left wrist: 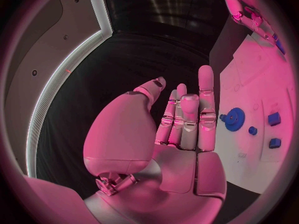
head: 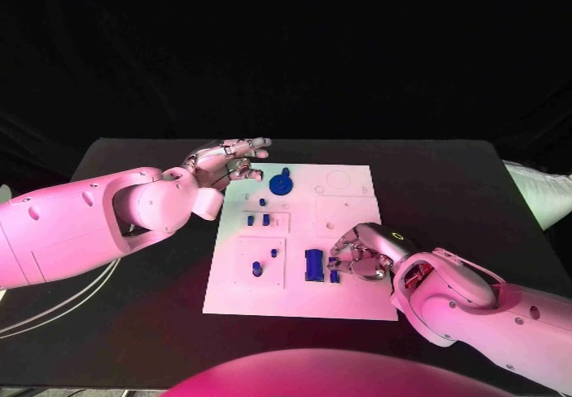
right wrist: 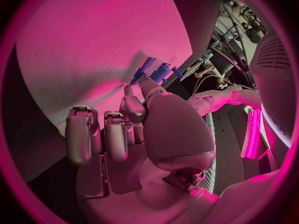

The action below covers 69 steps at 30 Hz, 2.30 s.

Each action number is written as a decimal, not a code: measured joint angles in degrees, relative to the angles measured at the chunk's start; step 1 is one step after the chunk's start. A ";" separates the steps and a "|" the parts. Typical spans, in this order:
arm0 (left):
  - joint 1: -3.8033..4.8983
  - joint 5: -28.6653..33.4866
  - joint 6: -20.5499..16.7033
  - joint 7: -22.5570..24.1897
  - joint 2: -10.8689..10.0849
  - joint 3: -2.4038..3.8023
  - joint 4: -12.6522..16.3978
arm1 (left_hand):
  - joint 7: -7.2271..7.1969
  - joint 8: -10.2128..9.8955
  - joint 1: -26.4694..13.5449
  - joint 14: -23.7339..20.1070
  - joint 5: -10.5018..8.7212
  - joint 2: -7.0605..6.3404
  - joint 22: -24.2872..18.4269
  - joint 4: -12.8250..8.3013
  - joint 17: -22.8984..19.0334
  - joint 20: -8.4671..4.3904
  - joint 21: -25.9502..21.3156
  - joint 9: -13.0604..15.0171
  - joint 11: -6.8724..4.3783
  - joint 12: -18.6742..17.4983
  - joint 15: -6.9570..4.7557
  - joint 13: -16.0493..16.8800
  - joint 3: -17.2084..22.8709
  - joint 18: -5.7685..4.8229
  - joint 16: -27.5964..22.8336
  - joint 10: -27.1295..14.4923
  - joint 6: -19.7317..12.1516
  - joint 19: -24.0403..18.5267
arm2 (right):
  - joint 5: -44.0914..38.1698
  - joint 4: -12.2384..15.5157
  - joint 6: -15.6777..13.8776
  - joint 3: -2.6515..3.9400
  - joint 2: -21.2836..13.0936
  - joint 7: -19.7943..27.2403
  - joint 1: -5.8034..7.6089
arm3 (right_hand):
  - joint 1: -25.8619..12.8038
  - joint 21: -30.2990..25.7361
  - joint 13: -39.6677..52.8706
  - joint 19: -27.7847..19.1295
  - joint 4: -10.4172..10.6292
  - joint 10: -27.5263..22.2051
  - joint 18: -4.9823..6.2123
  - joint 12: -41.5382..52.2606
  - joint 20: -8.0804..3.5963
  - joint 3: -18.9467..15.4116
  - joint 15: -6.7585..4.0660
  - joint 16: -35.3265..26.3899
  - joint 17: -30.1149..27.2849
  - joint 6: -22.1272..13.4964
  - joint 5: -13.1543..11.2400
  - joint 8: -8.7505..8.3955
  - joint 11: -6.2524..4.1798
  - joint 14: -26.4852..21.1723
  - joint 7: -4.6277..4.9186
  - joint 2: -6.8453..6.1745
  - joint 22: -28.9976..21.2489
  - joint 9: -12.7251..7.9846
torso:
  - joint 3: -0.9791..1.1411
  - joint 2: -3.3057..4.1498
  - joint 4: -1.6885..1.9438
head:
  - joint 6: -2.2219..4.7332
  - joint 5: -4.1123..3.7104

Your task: Assemble the parts on the task board

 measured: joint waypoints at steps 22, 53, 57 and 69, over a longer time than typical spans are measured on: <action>-0.82 -0.05 0.02 0.47 3.22 -0.70 -5.06 | -0.25 1.04 0.46 -6.01 0.00 0.46 -1.07 -0.02 -7.86 0.34 -1.73 0.10 0.33 -1.72 0.18 -1.62 -0.62 0.00 -5.47 -1.37 0.25 -1.47 | 45.01 -10.66 -5.01 0.28 0.40 23.38 8.23 | 5.00 -28.69 -21.54 -13.23 2.54 -13.44 5.88 -31.56 1.21 -9.48 1.22 -26.12 -15.79 -5.88 -0.33 -2.29 1.93 -3.96 1.74 5.98 -29.50 -1.15 | -0.83 -2.30 -0.20 | 2.80 -1.63; -4.08 1.47 -6.17 8.10 14.19 -0.61 -21.22 | -2.55 -6.03 -16.92 -28.50 -7.93 5.33 -36.53 -3.11 -41.43 4.43 -18.85 -2.62 1.05 -32.29 4.69 -13.02 -9.28 -0.45 -59.10 -7.31 -10.20 -39.10 | 79.87 -37.42 3.13 1.11 13.04 42.53 10.38 | -12.17 -77.04 -68.94 -35.96 -2.68 -32.67 4.88 -55.21 6.04 -10.79 5.07 -86.91 -67.41 -22.32 -2.00 -6.10 5.24 -33.12 2.64 8.02 -68.72 -4.18 | -1.46 -8.44 0.36 | 12.26 -3.63; -4.50 0.79 -8.31 8.27 13.53 -0.25 -18.36 | -3.87 -6.57 -26.41 -35.23 -9.71 6.84 -39.57 -3.72 -42.55 2.54 -19.46 -3.22 -0.10 -33.71 3.33 -13.63 -11.18 -1.40 -60.36 -14.31 -17.33 -44.43 | 80.63 -33.03 1.12 0.70 11.97 42.89 10.54 | -22.41 -78.82 -69.64 -43.70 -2.92 -40.45 3.99 -55.76 4.66 -10.55 4.17 -87.43 -68.63 -29.17 -2.32 -6.56 3.22 -41.35 1.35 7.42 -70.24 -4.82 | -0.77 -8.32 1.24 | 13.55 -3.82; -6.43 -4.69 -24.12 11.08 10.62 1.18 -5.54 | -8.60 -6.88 -45.39 -48.70 -10.84 8.10 -45.62 -4.14 -47.30 -1.17 -19.70 -3.68 -4.84 -38.41 -0.92 -14.06 -14.91 -4.01 -65.13 -28.24 -31.58 -55.09 | 85.55 -16.67 -11.26 -0.71 7.60 46.83 11.21 | -43.04 -80.13 -70.17 -59.25 -2.72 -56.16 0.61 -56.09 0.02 -10.35 3.42 -87.77 -73.43 -42.94 -2.80 -6.89 -0.09 -57.89 -3.47 6.91 -74.26 -5.30 | 0.15 -8.18 2.50 | 14.73 -3.97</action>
